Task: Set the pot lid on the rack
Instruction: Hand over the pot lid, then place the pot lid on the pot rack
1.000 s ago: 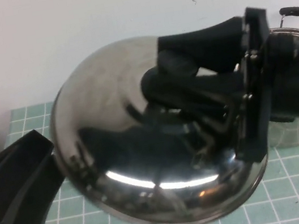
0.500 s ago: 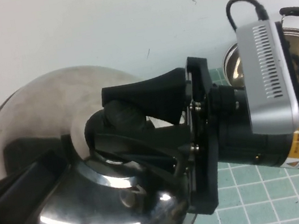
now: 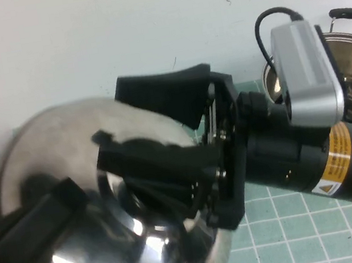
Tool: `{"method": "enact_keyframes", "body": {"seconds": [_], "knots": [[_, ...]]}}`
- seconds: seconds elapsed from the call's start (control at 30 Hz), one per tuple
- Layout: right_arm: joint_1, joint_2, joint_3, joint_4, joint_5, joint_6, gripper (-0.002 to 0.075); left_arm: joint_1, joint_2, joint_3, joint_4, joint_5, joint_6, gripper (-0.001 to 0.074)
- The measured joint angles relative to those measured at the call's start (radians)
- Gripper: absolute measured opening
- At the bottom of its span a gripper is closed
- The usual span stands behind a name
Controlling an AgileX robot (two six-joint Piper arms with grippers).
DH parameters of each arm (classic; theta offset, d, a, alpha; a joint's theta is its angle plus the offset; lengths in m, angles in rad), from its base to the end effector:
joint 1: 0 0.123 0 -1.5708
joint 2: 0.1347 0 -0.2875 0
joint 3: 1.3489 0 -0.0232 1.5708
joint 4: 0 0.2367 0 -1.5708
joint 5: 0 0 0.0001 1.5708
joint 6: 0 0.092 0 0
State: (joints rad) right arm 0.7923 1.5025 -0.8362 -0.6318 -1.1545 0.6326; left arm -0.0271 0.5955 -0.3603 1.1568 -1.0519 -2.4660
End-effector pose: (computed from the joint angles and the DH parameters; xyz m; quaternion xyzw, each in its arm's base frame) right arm 0.1741 0.2472 0.3361 -0.3449 0.4276 0.5651 0.6155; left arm 0.0713 -0.0751 0.3278 -0.0724 0.5988 -0.7179 0.3476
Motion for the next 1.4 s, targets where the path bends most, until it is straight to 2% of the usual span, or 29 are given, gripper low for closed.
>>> {"method": "enact_keyframes", "body": {"seconds": [0.1,0.2,0.3,0.37,0.43,0.53,0.63,0.9,1.03,1.2,1.4], "knots": [[0.000,-0.006,0.000,0.062,0.000,-0.014,0.0682,0.000,0.000,-0.025,-0.036,0.015,0.040,0.0176],[0.000,-0.042,0.000,0.108,0.004,-0.109,0.0686,0.000,0.007,-0.081,-0.009,0.058,0.055,0.0176],[0.000,-0.111,0.000,0.142,0.004,-0.262,0.0646,0.000,0.027,-0.156,0.055,0.116,0.057,0.0175],[0.000,-0.161,0.000,0.151,0.002,-0.345,0.0569,0.000,0.063,-0.217,0.103,0.149,0.063,0.0175],[0.000,-0.242,0.000,0.153,0.001,-0.433,0.0367,0.000,0.127,-0.304,0.167,0.165,0.075,0.0175],[0.000,-0.352,0.000,0.147,0.071,-0.512,0.0122,0.000,0.243,-0.406,0.251,0.149,0.085,0.0174],[0.000,-0.468,0.000,0.117,0.328,-0.543,0.0036,0.000,0.361,-0.495,0.338,0.127,0.089,0.0169],[0.000,-0.741,0.000,0.040,1.195,-0.547,0.0002,0.000,0.631,-0.625,0.457,0.138,0.158,0.0169],[0.000,-0.840,0.000,0.074,1.485,-0.543,0.0000,0.000,0.714,-0.638,0.457,0.150,0.192,0.0169],[0.000,-0.893,0.000,0.084,1.637,-0.543,0.0000,-0.029,0.784,-0.639,0.404,0.182,0.258,0.0169],[0.000,-0.895,0.000,0.089,1.657,-0.543,0.0000,-0.147,0.816,-0.643,0.405,0.354,0.344,0.0169]]}}
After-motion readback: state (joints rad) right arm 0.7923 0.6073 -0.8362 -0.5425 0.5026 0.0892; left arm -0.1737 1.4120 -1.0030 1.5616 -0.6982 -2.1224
